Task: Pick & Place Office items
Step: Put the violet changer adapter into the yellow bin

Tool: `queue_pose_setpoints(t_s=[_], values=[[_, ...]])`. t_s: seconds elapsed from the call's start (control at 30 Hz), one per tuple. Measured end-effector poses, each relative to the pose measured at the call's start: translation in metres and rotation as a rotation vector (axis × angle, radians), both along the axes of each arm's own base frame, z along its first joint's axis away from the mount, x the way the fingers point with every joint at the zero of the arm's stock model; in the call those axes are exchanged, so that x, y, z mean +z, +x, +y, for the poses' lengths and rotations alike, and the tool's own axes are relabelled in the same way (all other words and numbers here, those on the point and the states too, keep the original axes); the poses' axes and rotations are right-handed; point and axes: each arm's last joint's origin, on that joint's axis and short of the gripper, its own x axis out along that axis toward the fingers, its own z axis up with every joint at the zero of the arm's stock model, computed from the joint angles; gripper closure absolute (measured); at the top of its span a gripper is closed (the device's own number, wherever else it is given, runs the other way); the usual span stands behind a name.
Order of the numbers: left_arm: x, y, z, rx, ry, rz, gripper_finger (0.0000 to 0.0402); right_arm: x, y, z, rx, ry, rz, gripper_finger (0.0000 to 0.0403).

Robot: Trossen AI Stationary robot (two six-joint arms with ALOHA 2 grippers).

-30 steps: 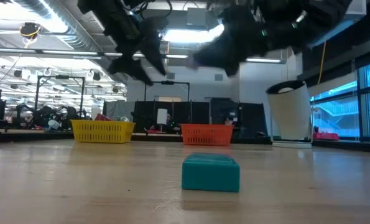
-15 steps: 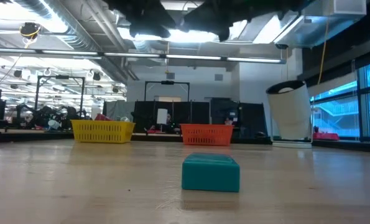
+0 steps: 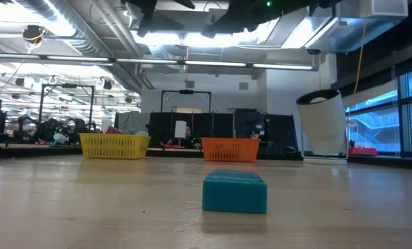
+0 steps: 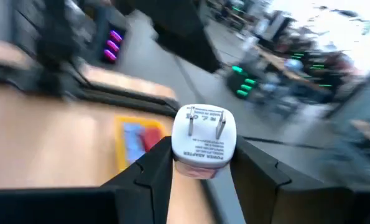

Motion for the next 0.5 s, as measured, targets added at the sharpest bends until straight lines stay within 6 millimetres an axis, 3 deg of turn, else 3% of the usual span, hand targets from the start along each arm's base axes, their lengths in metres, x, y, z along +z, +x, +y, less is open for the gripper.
queue_pose_setpoints(t_s=[0.13, 0.5], values=[[-0.009, 0.006, 0.012, -0.098, -0.163, -0.029, 0.0134, 0.001, 0.000, 0.000, -0.065, -0.110, 0.037, 0.0262], [-0.026, 0.032, 0.032, -0.132, -0.298, -0.125, 0.0134, -0.008, 0.005, 0.002, -0.031, -0.111, 0.073, 0.0262]])
